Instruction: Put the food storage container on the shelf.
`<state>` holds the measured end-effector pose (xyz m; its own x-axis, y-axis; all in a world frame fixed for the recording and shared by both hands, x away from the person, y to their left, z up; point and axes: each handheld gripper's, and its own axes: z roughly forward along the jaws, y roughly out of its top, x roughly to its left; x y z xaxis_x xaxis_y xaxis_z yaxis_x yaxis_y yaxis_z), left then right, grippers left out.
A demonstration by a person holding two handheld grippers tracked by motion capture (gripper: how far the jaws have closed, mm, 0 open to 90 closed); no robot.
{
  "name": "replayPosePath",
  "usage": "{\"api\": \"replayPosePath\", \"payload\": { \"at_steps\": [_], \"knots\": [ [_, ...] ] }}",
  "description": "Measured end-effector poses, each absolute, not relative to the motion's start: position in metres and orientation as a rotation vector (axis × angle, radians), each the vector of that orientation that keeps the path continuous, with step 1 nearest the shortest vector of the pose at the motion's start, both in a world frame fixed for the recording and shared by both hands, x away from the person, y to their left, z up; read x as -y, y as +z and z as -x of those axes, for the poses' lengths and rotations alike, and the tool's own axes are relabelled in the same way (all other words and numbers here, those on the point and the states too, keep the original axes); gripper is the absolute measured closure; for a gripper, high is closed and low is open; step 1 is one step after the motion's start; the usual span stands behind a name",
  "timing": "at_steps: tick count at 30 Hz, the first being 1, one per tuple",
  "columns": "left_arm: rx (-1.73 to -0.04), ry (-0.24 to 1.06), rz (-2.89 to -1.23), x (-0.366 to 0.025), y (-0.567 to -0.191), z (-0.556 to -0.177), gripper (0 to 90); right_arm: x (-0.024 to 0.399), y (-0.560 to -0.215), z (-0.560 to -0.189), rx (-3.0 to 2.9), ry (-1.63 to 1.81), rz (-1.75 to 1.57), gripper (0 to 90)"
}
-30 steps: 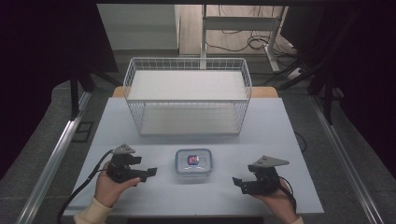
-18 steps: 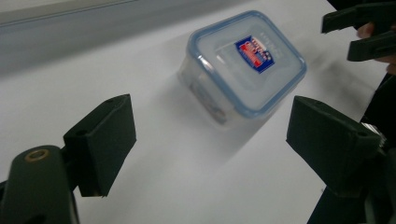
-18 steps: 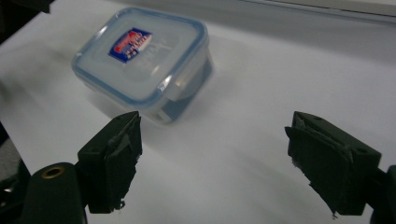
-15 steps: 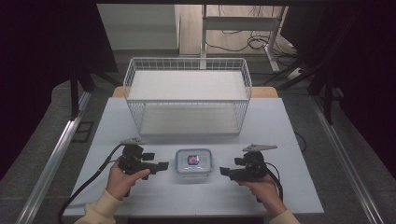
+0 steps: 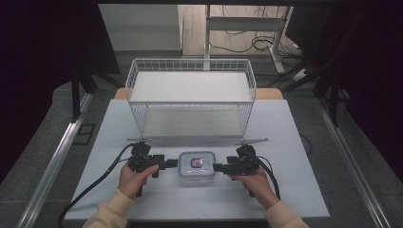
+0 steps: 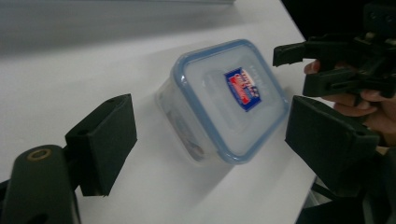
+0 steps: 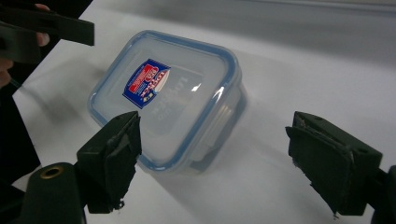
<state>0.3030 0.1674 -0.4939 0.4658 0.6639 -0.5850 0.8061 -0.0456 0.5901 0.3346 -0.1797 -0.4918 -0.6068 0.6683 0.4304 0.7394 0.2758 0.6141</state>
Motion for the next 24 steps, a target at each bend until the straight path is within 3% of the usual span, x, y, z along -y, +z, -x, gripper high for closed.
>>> {"api": "replayPosePath", "payload": {
  "at_steps": [15,24],
  "knots": [
    [-1.258,-0.347,-1.745,-0.145,-0.522,-0.316,19.2,0.162,-0.51,-0.35,2.325,-1.196,1.349,17.5],
    [-1.251,-0.433,-1.713,-0.145,-0.531,-0.318,27.9,0.159,-0.514,-0.349,2.27,-1.187,1.34,21.0]
  ]
}}
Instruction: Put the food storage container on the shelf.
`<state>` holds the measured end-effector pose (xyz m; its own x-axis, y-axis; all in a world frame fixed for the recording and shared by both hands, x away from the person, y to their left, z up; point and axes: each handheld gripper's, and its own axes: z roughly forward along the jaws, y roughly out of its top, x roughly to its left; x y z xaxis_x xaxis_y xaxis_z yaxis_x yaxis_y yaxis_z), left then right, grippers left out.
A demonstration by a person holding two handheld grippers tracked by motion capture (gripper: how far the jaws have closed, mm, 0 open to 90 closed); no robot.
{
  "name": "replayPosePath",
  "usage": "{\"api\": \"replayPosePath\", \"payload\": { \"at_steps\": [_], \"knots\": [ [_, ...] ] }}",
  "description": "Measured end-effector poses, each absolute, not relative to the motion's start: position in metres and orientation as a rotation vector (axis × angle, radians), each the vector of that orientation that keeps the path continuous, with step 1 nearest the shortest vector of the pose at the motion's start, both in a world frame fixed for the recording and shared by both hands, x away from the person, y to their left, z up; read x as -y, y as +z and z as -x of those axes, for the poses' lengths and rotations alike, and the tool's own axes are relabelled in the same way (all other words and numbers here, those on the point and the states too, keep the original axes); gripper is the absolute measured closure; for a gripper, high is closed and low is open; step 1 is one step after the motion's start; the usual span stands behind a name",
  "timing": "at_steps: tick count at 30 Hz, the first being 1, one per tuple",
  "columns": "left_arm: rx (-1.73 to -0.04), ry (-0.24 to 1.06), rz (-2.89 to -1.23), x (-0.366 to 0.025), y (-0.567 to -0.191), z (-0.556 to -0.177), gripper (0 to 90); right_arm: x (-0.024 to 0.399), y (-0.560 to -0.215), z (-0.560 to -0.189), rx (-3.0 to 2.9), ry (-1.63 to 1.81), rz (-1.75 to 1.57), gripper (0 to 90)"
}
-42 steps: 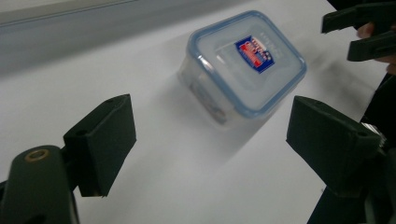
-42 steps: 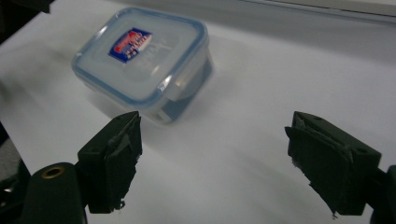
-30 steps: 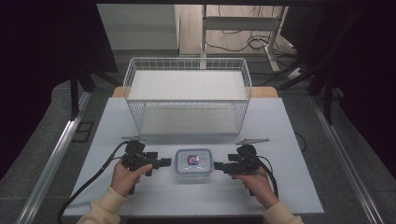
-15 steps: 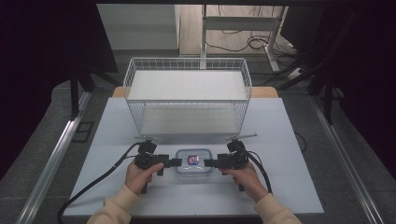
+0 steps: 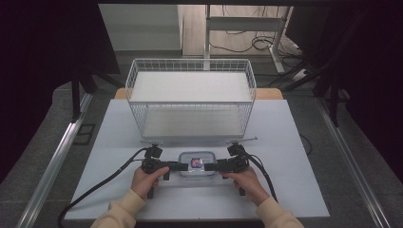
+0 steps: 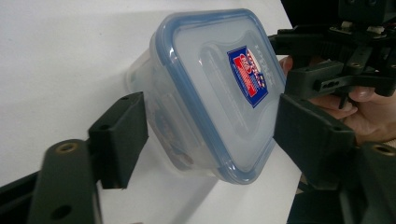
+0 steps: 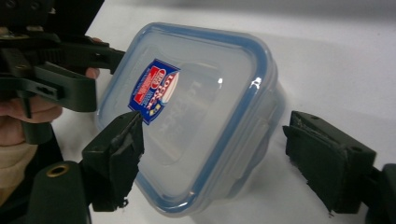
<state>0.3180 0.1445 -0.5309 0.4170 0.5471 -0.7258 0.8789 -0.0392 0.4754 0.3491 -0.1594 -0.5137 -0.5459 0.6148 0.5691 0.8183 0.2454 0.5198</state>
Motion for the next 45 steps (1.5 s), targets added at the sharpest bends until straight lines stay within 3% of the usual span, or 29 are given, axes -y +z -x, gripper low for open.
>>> {"api": "replayPosePath", "payload": {
  "at_steps": [3,9,19,45],
  "knots": [
    [-1.257,-0.453,-1.704,-0.147,-0.535,-0.319,29.4,0.159,-0.513,-0.349,2.246,-1.189,1.346,23.6],
    [-1.257,-0.477,-1.694,-0.148,-0.54,-0.319,40.9,0.158,-0.515,-0.347,2.224,-1.169,1.368,30.8],
    [-1.273,-0.483,-1.663,-0.15,-0.539,-0.317,47.0,0.173,-0.519,-0.351,2.078,-1.191,1.391,45.4],
    [-1.27,-0.377,-1.679,-0.148,-0.524,-0.301,52.1,0.173,-0.51,-0.334,2.164,-1.285,1.347,51.1]
  ]
}}
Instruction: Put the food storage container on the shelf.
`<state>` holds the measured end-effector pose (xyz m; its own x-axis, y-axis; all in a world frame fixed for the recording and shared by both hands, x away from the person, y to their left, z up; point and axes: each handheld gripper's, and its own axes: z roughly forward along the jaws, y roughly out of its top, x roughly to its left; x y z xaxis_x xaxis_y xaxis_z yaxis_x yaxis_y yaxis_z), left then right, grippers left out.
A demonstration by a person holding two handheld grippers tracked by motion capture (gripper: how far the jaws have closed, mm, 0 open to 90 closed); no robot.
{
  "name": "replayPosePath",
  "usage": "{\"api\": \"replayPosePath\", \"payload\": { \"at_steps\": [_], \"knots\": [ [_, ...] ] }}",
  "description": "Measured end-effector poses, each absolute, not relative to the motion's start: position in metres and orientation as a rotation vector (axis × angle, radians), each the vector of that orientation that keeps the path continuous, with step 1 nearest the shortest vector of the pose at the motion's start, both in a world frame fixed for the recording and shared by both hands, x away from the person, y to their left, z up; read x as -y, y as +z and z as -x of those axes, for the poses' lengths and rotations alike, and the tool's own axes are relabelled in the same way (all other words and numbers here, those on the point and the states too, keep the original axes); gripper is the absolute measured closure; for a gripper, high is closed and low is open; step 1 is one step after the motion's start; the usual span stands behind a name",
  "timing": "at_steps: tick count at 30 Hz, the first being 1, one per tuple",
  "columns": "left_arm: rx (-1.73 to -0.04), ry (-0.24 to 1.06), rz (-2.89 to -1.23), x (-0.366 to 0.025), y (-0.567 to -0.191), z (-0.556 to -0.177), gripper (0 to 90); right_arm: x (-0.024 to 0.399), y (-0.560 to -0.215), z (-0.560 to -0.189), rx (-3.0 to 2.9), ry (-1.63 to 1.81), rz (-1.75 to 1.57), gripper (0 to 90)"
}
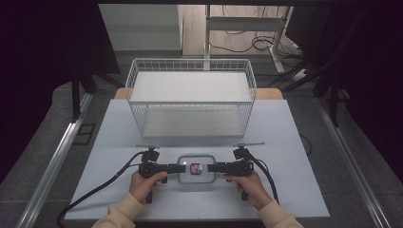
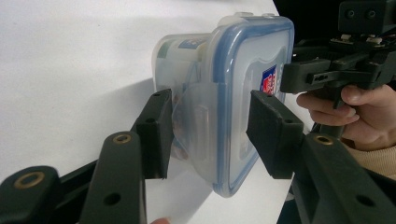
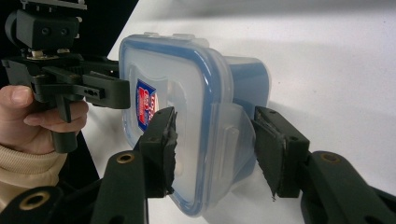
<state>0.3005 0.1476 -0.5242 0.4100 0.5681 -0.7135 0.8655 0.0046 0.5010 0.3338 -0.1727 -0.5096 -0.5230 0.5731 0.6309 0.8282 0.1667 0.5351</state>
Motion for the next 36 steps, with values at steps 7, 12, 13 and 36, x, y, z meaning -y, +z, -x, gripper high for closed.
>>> {"api": "replayPosePath", "payload": {
  "at_steps": [7,12,13,36],
  "knots": [
    [-1.254,-0.363,-1.671,-0.148,-0.518,-0.299,52.3,0.173,-0.503,-0.332,2.179,-1.316,1.328,51.2],
    [-1.245,-0.335,-1.674,-0.147,-0.51,-0.298,52.3,0.174,-0.497,-0.332,2.195,-1.344,1.31,51.1],
    [-1.235,-0.326,-1.679,-0.147,-0.506,-0.297,52.3,0.174,-0.494,-0.331,2.203,-1.353,1.304,51.1],
    [-1.157,-0.199,-1.676,-0.149,-0.465,-0.296,52.3,0.17,-0.452,-0.332,2.299,-1.467,1.22,51.0]
  ]
}}
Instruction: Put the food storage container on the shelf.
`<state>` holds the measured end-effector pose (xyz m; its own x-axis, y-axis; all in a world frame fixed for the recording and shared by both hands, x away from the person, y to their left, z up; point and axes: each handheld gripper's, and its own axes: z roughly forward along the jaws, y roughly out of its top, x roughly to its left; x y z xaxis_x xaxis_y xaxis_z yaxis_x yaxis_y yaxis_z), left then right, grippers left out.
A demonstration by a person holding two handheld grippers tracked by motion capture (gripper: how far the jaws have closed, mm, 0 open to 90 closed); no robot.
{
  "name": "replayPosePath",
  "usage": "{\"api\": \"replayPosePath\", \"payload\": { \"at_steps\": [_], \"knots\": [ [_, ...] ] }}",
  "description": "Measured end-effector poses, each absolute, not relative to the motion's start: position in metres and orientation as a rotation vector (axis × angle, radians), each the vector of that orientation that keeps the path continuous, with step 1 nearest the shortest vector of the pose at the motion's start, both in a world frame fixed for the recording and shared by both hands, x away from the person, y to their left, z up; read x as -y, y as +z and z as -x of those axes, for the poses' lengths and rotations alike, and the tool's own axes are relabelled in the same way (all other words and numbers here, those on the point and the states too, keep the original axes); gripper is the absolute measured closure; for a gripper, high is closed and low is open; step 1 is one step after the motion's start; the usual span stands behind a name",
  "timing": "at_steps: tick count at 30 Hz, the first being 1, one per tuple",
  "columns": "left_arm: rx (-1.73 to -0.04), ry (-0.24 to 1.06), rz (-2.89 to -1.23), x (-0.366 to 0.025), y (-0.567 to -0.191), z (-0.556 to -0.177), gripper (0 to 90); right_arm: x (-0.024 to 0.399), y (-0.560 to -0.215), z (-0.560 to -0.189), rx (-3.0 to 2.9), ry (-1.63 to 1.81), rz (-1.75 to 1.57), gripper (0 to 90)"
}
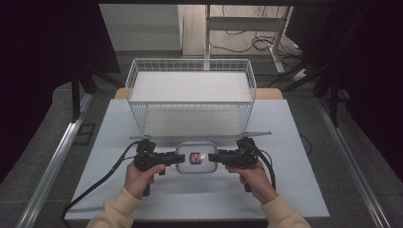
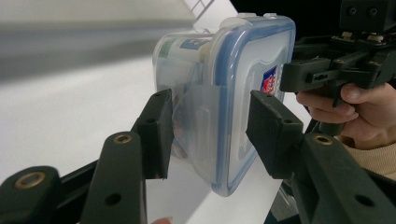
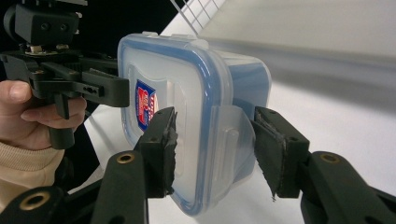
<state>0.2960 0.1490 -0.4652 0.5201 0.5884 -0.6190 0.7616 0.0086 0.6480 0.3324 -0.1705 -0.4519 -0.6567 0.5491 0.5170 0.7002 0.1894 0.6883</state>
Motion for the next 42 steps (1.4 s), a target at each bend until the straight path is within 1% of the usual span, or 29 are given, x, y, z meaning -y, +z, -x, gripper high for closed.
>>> {"api": "replayPosePath", "payload": {
  "at_steps": [13,16,25,32,36,42],
  "knots": [
    [-1.11,-0.14,-1.667,-0.155,-0.433,-0.308,52.3,0.164,-0.417,-0.342,2.354,-1.521,1.18,51.0],
    [-1.09,-0.113,-1.663,-0.157,-0.417,-0.315,52.2,0.162,-0.401,-0.349,2.381,-1.543,1.166,50.9],
    [-1.067,-0.114,-1.651,-0.161,-0.397,-0.329,52.2,0.159,-0.376,-0.359,2.412,-1.586,1.145,51.1],
    [-1.06,-0.102,-1.651,-0.162,-0.383,-0.34,52.2,0.157,-0.364,-0.368,2.411,-1.601,1.148,51.0],
    [-1.048,-0.1,-1.644,-0.164,-0.372,-0.351,52.2,0.155,-0.352,-0.376,2.422,-1.615,1.143,51.1],
    [-1.034,-0.068,-1.644,-0.167,-0.355,-0.361,52.2,0.153,-0.335,-0.389,2.438,-1.639,1.122,51.1]
  ]
}}
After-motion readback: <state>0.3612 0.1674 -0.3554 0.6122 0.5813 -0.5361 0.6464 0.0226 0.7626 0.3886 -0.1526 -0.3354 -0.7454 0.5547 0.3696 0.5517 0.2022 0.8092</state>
